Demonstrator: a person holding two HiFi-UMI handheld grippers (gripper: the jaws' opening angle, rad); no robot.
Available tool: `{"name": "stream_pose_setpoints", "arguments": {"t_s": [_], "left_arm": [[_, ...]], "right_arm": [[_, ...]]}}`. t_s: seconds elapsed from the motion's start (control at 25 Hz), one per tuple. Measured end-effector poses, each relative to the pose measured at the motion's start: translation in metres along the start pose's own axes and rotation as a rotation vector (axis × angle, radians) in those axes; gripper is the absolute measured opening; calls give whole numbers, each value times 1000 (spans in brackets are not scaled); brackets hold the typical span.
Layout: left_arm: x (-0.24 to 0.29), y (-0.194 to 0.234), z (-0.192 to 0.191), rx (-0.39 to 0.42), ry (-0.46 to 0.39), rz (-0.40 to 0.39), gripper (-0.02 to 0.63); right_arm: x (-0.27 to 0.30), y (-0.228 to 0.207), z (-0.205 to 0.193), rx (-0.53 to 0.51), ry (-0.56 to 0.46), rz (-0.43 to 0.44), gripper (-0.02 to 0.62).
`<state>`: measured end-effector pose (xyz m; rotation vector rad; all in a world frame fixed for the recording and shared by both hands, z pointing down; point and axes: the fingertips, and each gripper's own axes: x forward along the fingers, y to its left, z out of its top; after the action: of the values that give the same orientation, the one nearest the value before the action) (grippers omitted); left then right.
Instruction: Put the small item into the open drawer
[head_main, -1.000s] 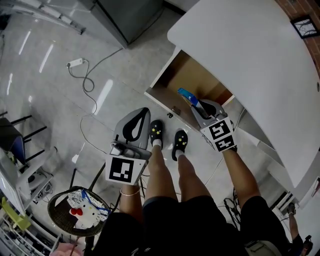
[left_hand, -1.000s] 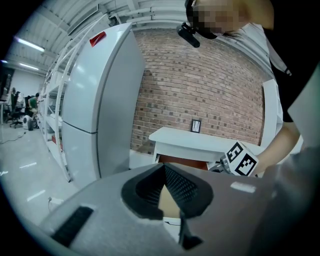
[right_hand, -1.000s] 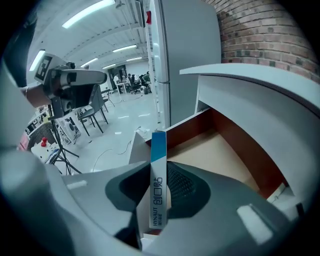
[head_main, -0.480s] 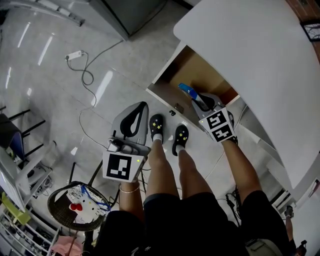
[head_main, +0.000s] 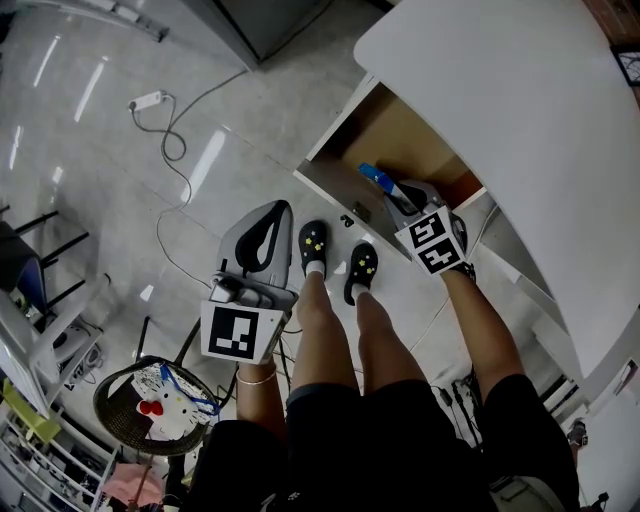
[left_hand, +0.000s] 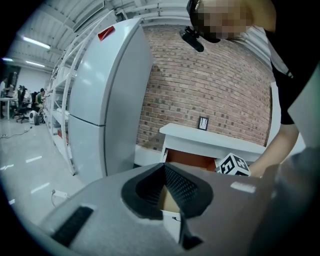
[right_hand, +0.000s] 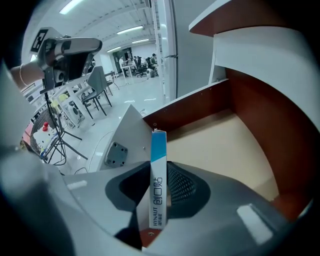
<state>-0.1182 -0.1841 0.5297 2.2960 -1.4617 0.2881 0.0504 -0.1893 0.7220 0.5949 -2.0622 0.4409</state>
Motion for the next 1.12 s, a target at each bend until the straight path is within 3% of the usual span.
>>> {"name": "stream_pose_setpoints", "arguments": {"t_s": [1.12], "left_arm": [[-1,22,-5,-21,15,43,-3]], "right_arm": [[39,-1,-13,-27,95,39,106]]}}
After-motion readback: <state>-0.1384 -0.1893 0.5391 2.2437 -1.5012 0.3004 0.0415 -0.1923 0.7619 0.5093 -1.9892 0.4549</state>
